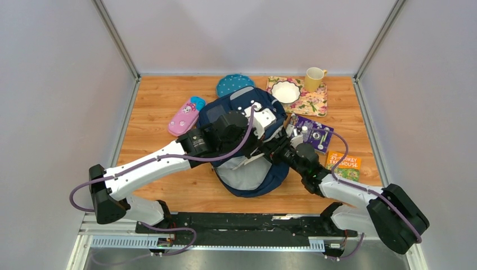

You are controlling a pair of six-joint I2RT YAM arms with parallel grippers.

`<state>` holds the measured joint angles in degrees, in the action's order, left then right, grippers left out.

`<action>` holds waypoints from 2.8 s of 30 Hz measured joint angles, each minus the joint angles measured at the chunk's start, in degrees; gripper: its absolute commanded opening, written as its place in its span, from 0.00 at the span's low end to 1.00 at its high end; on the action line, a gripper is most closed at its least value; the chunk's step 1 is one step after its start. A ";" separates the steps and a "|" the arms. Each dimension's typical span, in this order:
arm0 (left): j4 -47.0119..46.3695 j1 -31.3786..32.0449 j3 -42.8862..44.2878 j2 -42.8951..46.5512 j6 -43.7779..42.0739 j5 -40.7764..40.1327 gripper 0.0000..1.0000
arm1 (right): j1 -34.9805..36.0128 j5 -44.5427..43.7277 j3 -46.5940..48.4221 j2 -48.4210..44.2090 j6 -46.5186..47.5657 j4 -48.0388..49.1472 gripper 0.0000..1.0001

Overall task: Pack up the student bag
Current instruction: Place the book in the student bag.

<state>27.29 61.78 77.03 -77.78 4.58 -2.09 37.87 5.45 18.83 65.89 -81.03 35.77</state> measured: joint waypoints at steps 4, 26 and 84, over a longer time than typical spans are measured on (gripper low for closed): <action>-0.02 0.07 0.00 0.59 -0.17 -1.53 0.00 | -0.33 1.66 0.28 -4.52 -1.07 -3.63 0.00; -1.40 0.00 -0.72 1.90 1.55 -0.96 0.00 | 0.42 1.33 7.85 7.15 -0.44 -2.60 0.00; -13.38 1.62 -24.96 11.52 13.60 -10.05 0.00 | 4.00 0.42 1.29 -27.02 14.23 -37.42 0.79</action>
<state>13.91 63.40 52.07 -66.26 18.17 -12.14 41.87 5.87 20.12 38.87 -66.81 -1.65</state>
